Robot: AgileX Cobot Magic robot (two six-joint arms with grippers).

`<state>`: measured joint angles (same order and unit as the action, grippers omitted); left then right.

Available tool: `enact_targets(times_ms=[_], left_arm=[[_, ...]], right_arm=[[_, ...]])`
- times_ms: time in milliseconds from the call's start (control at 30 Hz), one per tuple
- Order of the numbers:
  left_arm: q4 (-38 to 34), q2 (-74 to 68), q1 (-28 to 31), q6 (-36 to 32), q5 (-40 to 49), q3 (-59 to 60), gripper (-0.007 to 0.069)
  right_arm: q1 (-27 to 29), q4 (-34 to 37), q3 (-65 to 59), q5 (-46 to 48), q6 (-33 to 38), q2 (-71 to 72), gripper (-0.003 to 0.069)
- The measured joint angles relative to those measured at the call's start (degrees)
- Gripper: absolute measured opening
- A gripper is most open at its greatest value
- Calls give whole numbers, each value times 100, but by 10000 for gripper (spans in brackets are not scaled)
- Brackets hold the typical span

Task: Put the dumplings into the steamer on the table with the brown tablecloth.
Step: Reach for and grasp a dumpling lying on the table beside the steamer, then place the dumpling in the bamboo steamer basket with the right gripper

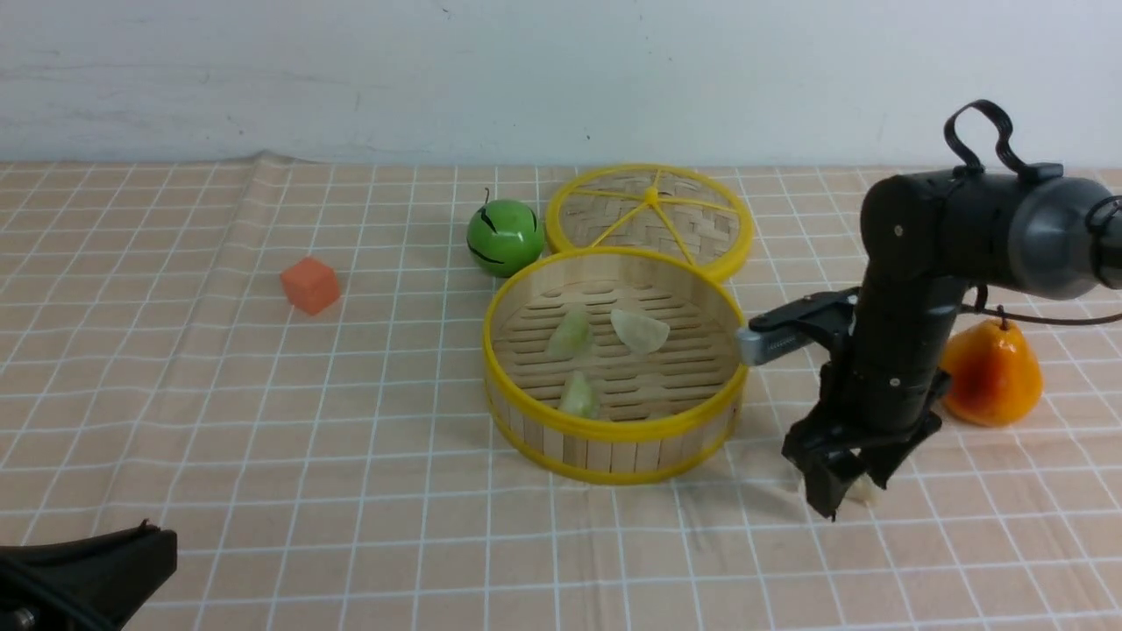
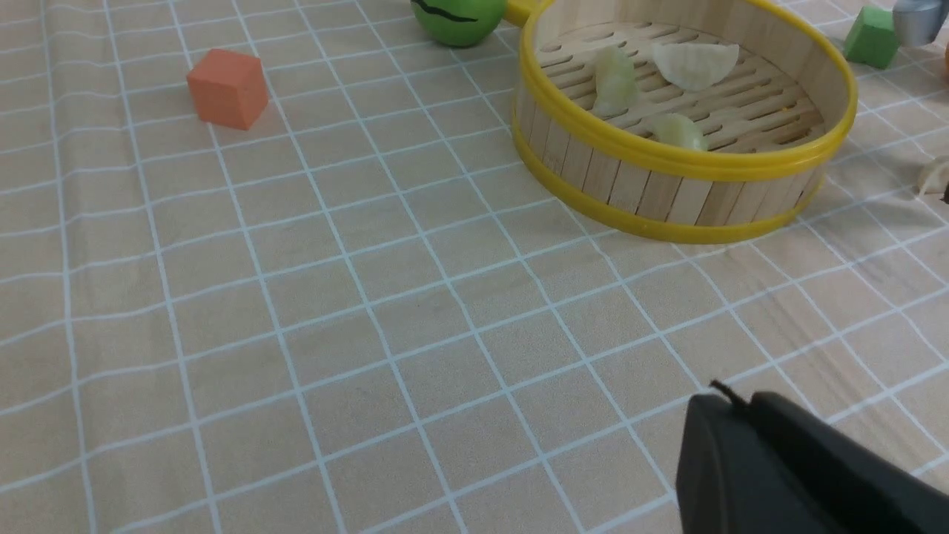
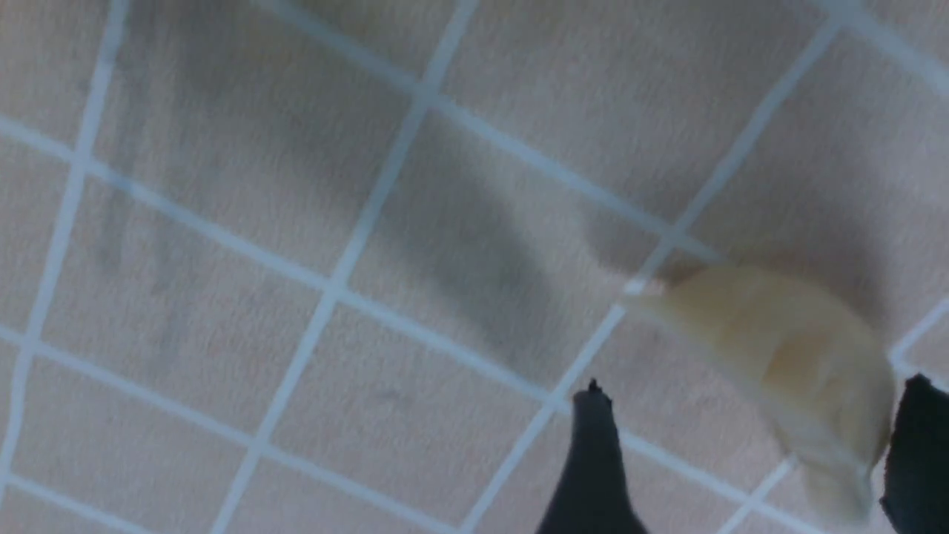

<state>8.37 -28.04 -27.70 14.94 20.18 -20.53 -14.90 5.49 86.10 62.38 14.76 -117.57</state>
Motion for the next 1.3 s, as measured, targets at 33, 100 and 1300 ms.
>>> enact_targets(times_ms=[33,100,1300], left_arm=[[0,0,0,0,0,0,33],[0,0,0,0,0,0,37],[-13,0,0,0,-103,0,57]], right_arm=[[0,13,-5,-75,2,0,455],[0,43,-5,-168,2,0,391],[-772,2234,343,-2291,1662,458,159]])
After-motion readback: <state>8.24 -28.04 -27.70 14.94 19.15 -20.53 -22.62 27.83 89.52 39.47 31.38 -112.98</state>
